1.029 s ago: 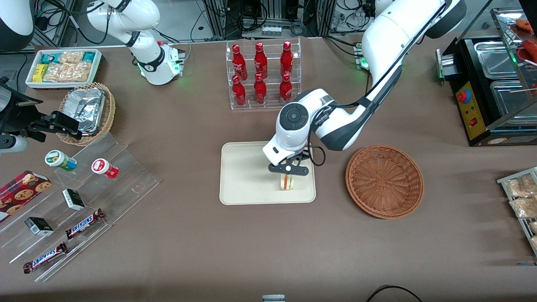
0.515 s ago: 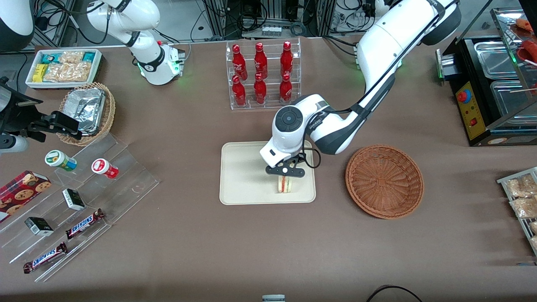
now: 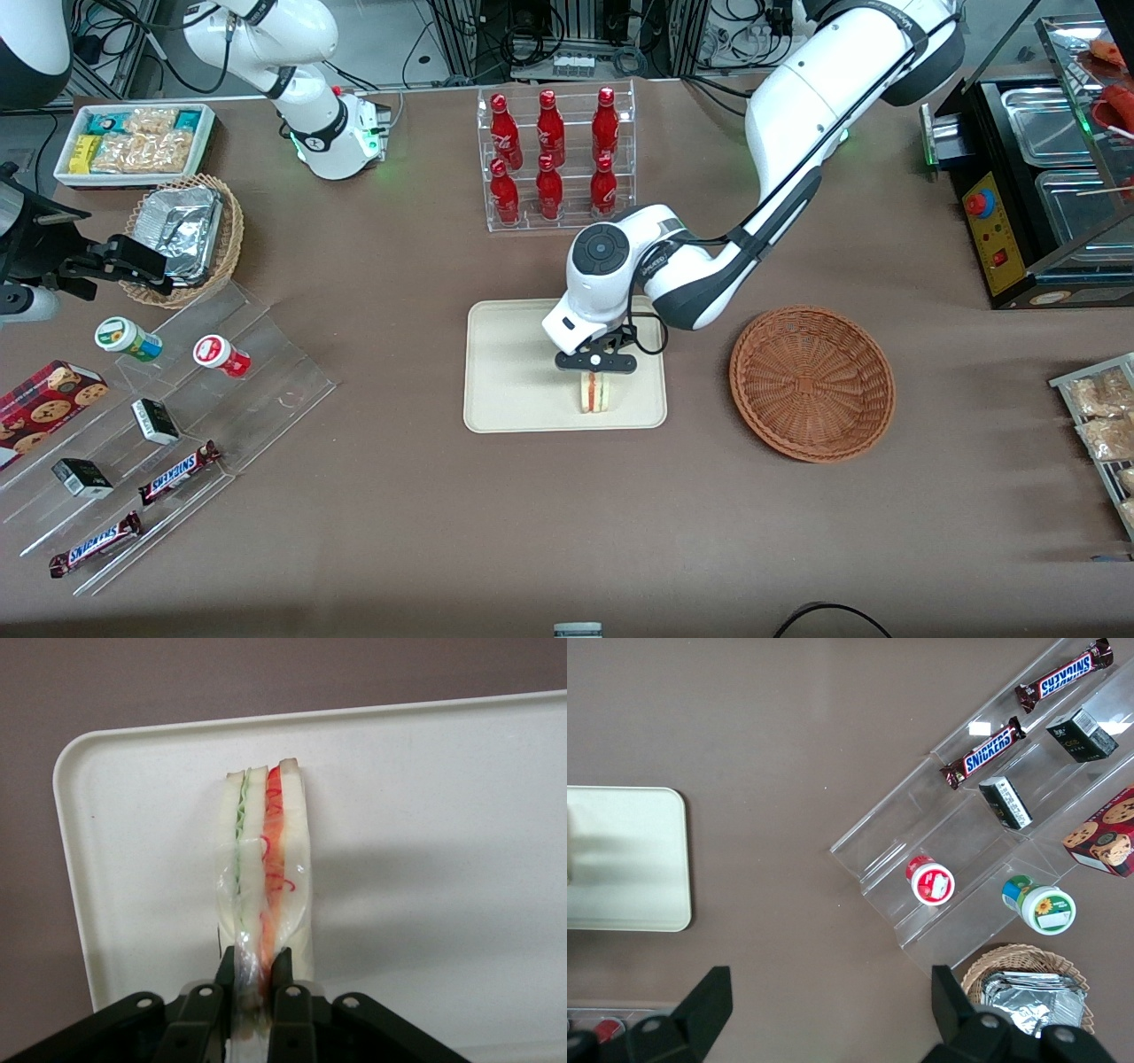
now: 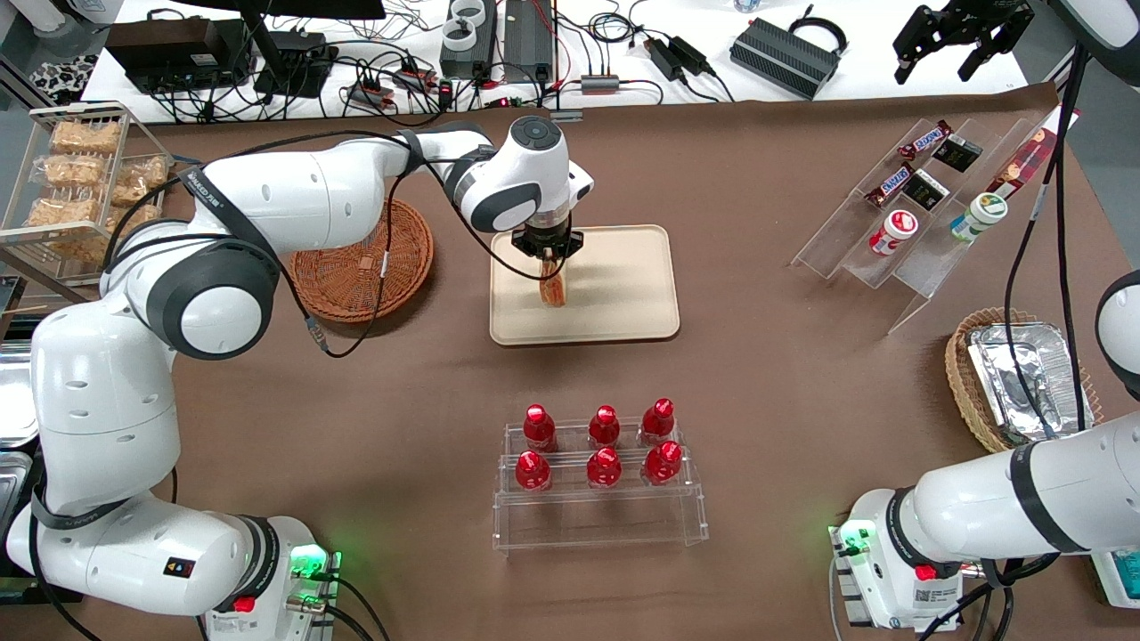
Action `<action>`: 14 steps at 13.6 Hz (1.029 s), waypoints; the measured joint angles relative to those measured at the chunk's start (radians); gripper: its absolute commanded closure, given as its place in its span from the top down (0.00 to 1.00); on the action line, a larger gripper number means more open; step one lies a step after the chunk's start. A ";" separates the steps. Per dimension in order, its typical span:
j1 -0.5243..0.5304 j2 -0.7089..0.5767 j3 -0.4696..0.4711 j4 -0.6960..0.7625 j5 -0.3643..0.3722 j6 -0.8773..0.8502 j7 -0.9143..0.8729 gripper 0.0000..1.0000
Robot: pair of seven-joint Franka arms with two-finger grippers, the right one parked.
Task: Place sandwich from basket to tray
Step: 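Set the sandwich upright on the tray and open the left gripper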
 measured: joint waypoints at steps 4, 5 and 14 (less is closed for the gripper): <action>0.000 0.000 -0.001 0.000 0.000 0.001 0.000 1.00; 0.000 0.000 -0.001 0.000 0.000 0.001 0.000 1.00; 0.013 -0.074 -0.021 0.032 0.000 -0.112 -0.004 1.00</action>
